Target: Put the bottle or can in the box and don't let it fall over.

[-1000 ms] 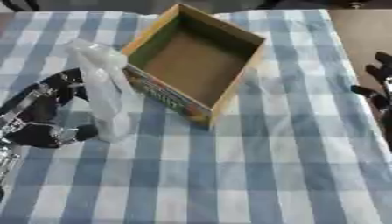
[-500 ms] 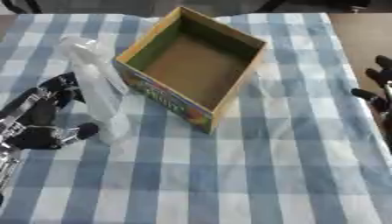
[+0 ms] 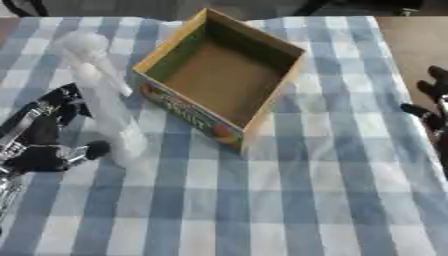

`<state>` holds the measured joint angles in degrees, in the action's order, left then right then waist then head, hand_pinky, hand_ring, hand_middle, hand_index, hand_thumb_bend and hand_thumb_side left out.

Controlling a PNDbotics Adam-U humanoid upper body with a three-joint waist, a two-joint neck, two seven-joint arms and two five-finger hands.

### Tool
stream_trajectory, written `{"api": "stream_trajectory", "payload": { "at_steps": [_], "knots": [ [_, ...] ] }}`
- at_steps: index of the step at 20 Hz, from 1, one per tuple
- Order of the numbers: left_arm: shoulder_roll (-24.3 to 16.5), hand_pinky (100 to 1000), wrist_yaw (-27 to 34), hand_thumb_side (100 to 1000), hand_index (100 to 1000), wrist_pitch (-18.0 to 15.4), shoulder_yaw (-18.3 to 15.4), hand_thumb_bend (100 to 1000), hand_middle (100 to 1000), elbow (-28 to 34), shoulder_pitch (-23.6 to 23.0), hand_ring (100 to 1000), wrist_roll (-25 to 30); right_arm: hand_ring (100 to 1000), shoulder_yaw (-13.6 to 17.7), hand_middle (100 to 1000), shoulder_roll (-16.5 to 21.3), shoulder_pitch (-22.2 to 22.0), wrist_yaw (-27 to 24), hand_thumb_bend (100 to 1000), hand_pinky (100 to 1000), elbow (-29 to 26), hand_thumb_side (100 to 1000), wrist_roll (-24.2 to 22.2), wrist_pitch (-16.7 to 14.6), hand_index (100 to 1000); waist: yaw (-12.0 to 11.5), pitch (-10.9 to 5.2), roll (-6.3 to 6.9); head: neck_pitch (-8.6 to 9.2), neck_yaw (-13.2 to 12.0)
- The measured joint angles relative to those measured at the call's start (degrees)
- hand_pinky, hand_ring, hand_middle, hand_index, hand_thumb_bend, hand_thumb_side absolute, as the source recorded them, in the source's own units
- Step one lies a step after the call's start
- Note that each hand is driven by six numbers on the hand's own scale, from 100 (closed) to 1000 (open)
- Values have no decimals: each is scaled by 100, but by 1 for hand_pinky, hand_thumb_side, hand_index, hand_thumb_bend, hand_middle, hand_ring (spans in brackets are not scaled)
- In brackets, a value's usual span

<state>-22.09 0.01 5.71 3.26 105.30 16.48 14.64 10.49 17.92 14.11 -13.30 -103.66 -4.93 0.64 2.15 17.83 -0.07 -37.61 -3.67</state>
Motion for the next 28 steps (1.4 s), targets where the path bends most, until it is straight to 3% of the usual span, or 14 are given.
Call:
{"api": "stream_trajectory", "payload": {
  "at_steps": [11,28],
  "knots": [
    [4,1000,-268,295,956,379,46,769,804,-1,123,684,-456,1000,0,1000,-2,-4,0,100,807,3,669,-8,-6,903,10,0,-1,42,-18],
    [49,1000,-742,310,943,591,343,778,797,62,233,686,-558,1000,1,1000,-21,-4,18,100,808,36,683,-30,13,904,22,14,-2,48,-198]
  ]
}}
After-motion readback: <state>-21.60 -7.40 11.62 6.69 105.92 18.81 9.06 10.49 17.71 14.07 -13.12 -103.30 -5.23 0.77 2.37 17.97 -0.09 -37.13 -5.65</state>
